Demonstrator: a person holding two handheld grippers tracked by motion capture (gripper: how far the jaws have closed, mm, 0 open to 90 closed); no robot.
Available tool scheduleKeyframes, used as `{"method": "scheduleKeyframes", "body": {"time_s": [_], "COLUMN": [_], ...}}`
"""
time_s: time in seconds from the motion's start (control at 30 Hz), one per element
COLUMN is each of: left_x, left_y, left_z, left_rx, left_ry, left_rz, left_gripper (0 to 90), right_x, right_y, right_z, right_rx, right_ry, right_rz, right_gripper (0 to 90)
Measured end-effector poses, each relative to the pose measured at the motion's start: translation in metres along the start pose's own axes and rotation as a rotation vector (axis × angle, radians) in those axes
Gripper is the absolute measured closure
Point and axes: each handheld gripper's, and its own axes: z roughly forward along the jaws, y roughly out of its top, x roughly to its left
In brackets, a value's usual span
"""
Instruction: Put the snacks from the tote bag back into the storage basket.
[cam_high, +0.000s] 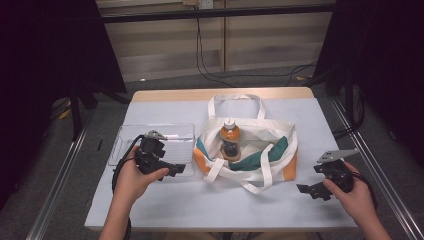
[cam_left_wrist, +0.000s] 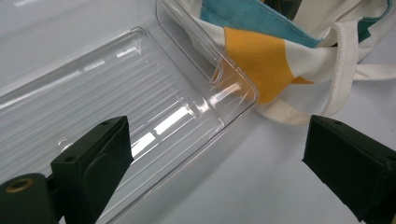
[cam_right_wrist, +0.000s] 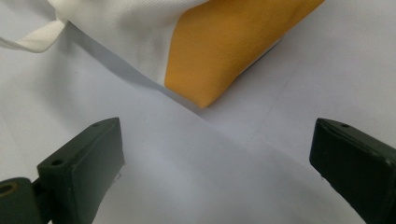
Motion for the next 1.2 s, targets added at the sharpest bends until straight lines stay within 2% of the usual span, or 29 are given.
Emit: {"method": "scheduleKeyframes", "body": {"time_s": [0.03, 0.1, 0.17, 0.23, 0.33, 0.4, 0.47, 0.5, 0.6, 0.7, 0.83, 1.0, 1.2], "left_x": [-0.001, -0.002, -0.004, -0.005, -0.008, -0.011, -0.011, -0.010, -0.011, -0.012, -0.018, -0.026, -0.030], "left_y": [0.000, 0.001, 0.001, 0.002, 0.008, 0.013, 0.014, 0.016, 0.020, 0.028, 0.045, 0.064, 0.082], "left_z": [0.002, 0.004, 0.003, 0.001, -0.006, -0.009, -0.009, -0.008, -0.006, -0.005, -0.008, -0.008, -0.002], "left_rx": [-0.007, 0.004, 0.015, 0.014, -0.016, -0.033, -0.028, -0.042, -0.027, -0.012, -0.001, 0.021, 0.044], "left_ry": [-0.001, -0.014, -0.014, -0.009, 0.006, -0.006, -0.012, -0.035, -0.039, -0.054, -0.049, -0.040, -0.052], "left_rz": [-0.013, -0.003, 0.003, 0.003, 0.006, 0.012, 0.018, 0.015, 0.024, 0.031, 0.059, 0.097, 0.103], "left_gripper": [7.6, 7.6, 7.6, 7.6, 7.6, 7.5, 7.4, 7.1, 7.2, 7.1, 7.2, 6.4, 5.1], "right_x": [0.000, 0.000, 0.001, 0.000, 0.000, 0.000, 0.000, 0.000, 0.000, -0.001, -0.002, -0.003, -0.002], "right_y": [0.000, -0.001, -0.003, -0.003, -0.004, -0.007, -0.008, -0.008, -0.011, -0.013, -0.014, -0.015, -0.015], "right_z": [0.000, 0.000, -0.003, -0.003, -0.002, -0.003, -0.003, -0.004, -0.004, -0.006, -0.009, -0.009, -0.010], "right_rx": [0.002, -0.001, -0.003, -0.011, -0.006, 0.001, -0.007, -0.007, 0.005, -0.001, -0.006, -0.018, -0.015], "right_ry": [0.003, -0.010, 0.004, -0.007, 0.002, 0.003, -0.004, 0.003, 0.000, -0.004, -0.006, -0.003, -0.003], "right_rz": [0.001, -0.009, 0.002, -0.008, -0.022, -0.021, -0.018, -0.009, -0.003, 0.001, 0.021, 0.004, 0.008], "right_gripper": [2.6, 2.5, 2.6, 2.5, 2.6, 2.6, 2.5, 2.6, 2.6, 2.6, 2.6, 2.6, 2.6]}}
